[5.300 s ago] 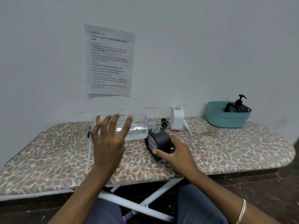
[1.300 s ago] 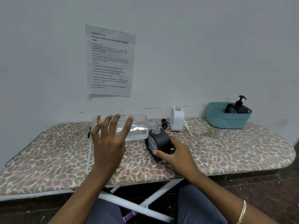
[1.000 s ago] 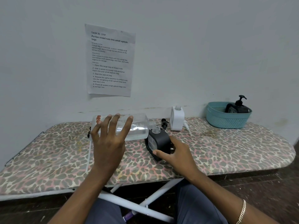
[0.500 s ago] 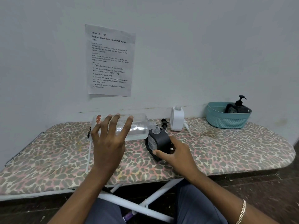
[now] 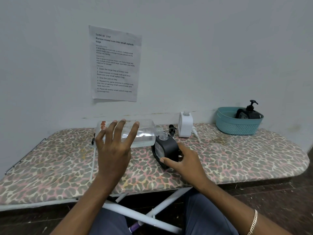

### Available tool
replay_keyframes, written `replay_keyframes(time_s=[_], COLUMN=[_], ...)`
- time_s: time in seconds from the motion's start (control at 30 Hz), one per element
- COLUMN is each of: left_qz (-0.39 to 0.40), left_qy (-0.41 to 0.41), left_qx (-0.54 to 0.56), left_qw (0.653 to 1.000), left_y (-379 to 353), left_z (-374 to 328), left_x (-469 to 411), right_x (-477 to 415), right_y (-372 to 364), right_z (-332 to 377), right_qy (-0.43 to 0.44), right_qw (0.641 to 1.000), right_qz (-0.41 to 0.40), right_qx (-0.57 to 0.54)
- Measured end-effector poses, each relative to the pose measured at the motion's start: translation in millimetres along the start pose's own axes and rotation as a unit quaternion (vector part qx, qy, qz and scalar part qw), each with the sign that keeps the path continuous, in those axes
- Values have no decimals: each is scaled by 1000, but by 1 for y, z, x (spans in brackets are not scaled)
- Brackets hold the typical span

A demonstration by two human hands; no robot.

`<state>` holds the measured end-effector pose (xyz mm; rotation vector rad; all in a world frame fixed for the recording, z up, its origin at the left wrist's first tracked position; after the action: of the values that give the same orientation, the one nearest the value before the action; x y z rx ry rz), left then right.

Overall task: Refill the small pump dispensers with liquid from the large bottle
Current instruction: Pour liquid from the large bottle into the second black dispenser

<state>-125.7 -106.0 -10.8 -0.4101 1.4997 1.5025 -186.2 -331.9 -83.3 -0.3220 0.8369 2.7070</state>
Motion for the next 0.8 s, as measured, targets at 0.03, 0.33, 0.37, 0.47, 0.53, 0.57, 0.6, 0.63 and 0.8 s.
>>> replay_keyframes(time_s=[0.03, 0.33, 0.37, 0.47, 0.53, 0.57, 0.6, 0.63, 0.8], left_qz=[1, 1, 1, 3, 5, 6, 6, 5, -1], left_qy=[0, 0, 0, -1, 0, 0, 0, -1, -2], left_qx=[0, 1, 0, 0, -1, -1, 0, 0, 2], left_qw=[1000, 1000, 1000, 1000, 1000, 1000, 1000, 1000, 1000], left_y=[0, 1, 1, 1, 1, 1, 1, 1, 2], left_z=[0, 0, -1, -1, 0, 0, 0, 0, -1], left_x=[0, 1, 1, 0, 0, 0, 0, 0, 0], right_x=[0, 1, 1, 1, 1, 2, 2, 2, 1], right_y=[0, 0, 0, 1, 1, 1, 1, 1, 1], right_z=[0, 0, 0, 2, 3, 3, 3, 3, 3], right_qy=[-1, -1, -1, 1, 2, 2, 2, 0, 1], right_qw=[1000, 1000, 1000, 1000, 1000, 1000, 1000, 1000, 1000], right_qz=[0, 0, 0, 1, 0, 0, 0, 1, 0], right_qx=[0, -1, 0, 6, 5, 5, 5, 6, 5])
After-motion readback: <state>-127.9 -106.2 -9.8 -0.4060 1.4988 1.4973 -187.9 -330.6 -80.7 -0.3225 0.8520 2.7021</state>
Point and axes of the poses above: each hand's wrist, its own x-axis away from the middle knuckle, its own y-axis out of the back of the hand, z = x × y, the point moved 8 cm from there along -x, towards the middle knuckle, and after that the axes turned 7 degrees about z, right-handed, at the moved point
